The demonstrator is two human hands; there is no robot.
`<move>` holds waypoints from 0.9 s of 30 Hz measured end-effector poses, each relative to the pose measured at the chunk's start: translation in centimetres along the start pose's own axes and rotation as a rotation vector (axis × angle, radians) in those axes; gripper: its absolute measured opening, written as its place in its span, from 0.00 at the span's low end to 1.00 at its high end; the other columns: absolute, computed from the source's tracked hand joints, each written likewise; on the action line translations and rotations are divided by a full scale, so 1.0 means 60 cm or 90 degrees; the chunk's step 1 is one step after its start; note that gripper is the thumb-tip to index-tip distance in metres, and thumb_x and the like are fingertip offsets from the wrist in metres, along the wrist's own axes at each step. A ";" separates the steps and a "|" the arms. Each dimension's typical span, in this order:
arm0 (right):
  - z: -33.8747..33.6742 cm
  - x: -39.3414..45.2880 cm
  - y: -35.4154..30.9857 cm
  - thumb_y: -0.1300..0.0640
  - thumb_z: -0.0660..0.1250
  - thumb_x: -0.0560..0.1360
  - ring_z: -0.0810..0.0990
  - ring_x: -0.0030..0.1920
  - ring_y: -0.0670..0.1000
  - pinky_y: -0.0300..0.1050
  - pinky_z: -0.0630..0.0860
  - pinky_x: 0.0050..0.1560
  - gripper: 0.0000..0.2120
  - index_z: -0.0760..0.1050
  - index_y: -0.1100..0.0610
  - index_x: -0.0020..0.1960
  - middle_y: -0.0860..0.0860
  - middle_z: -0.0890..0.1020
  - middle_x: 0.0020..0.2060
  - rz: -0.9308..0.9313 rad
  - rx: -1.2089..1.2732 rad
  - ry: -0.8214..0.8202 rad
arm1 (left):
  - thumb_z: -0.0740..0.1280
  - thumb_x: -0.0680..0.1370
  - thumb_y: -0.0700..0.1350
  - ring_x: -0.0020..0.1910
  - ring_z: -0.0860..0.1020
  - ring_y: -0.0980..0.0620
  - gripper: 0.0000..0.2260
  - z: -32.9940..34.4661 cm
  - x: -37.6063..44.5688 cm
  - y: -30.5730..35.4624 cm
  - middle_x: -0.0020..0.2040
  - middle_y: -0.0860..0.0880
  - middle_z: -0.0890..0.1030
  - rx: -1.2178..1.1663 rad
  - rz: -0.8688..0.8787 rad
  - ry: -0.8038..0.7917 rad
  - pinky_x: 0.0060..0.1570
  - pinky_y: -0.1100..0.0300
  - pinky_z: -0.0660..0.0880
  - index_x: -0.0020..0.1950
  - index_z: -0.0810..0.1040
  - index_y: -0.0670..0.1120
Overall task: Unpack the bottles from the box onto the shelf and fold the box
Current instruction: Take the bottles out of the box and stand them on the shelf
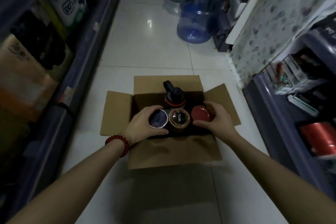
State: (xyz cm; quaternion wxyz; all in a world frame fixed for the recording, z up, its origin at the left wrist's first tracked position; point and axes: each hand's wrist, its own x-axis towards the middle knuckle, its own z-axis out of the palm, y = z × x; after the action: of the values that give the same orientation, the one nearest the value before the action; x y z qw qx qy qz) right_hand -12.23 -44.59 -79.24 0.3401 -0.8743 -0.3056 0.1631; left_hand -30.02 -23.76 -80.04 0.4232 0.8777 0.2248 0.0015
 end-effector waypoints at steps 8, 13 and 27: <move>0.033 -0.003 0.038 0.47 0.80 0.60 0.70 0.67 0.52 0.51 0.72 0.65 0.48 0.60 0.49 0.74 0.49 0.70 0.69 -0.016 0.037 -0.033 | 0.80 0.61 0.52 0.61 0.71 0.60 0.42 0.033 0.000 -0.027 0.65 0.56 0.73 -0.092 0.027 0.077 0.58 0.68 0.68 0.70 0.64 0.59; 0.044 0.006 0.046 0.48 0.80 0.61 0.73 0.63 0.51 0.39 0.71 0.55 0.42 0.64 0.50 0.70 0.48 0.74 0.64 0.009 0.077 0.008 | 0.82 0.58 0.52 0.57 0.76 0.57 0.37 0.038 0.009 -0.037 0.57 0.58 0.78 -0.160 -0.035 0.155 0.59 0.58 0.75 0.63 0.70 0.55; -0.100 0.011 -0.087 0.48 0.81 0.59 0.74 0.54 0.44 0.33 0.69 0.50 0.38 0.68 0.48 0.64 0.43 0.75 0.54 0.068 0.158 0.098 | 0.81 0.58 0.50 0.51 0.77 0.57 0.29 -0.116 0.032 0.130 0.51 0.58 0.79 -0.185 -0.102 0.221 0.48 0.68 0.71 0.55 0.73 0.55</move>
State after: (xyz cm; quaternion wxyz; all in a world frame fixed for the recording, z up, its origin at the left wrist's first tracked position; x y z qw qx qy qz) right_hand -10.96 -44.11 -71.38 0.4588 -0.8505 -0.2090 0.1501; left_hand -26.55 -22.02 -70.13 0.4986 0.7738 0.3603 0.1513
